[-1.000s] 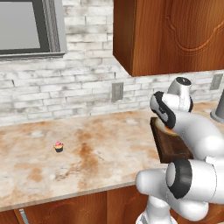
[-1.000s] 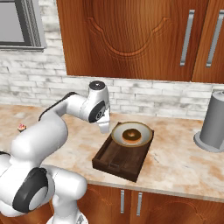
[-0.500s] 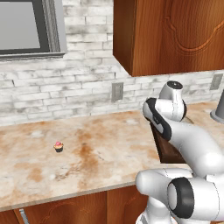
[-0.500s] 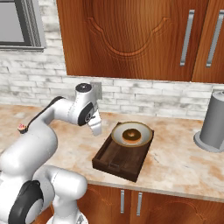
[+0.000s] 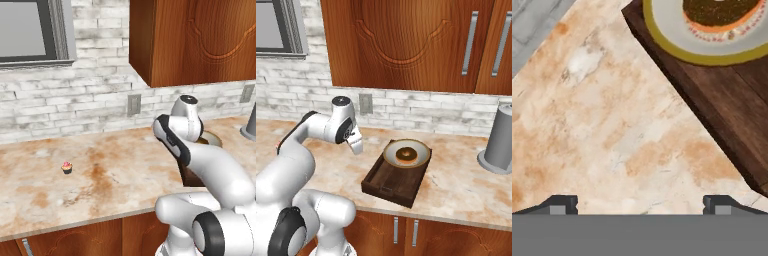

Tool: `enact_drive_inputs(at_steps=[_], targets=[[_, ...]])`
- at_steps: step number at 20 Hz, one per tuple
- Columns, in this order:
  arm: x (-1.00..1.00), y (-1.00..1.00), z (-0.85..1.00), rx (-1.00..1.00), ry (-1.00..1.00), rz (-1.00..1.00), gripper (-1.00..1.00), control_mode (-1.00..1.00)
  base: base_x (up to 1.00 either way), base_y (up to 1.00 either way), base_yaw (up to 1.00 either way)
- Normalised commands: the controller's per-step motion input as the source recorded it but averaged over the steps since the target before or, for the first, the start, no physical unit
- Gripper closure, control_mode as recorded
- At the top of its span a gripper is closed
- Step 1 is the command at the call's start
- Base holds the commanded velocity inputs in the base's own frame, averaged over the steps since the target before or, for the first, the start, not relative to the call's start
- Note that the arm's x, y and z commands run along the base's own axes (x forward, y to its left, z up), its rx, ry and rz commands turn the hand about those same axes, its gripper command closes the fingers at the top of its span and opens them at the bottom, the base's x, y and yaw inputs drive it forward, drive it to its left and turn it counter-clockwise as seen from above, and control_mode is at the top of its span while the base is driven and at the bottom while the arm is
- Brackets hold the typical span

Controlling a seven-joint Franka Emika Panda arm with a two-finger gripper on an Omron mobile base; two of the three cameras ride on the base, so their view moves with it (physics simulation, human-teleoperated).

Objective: Place the bowl with donut and the cupcake onto the tray.

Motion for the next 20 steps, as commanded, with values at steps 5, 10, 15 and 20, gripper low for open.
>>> enact_drive_inputs(at_steps=[5,10,15,20], targets=[[0.00,0.48,0.00,0.00,0.08,0.17,-1.00,-1.00,0.00,0.00,0.00],[0.00,0.49,0.00,-0.01,0.06,0.16,-1.00,-1.00,0.00,0.00,0.00],[0.00,0.46,0.00,-0.01,0.04,0.15,-1.00,-1.00,0.00,0.00,0.00],[0.00,0.37,0.00,0.00,0.03,0.13,-1.00,-1.00,0.00,0.00,0.00]])
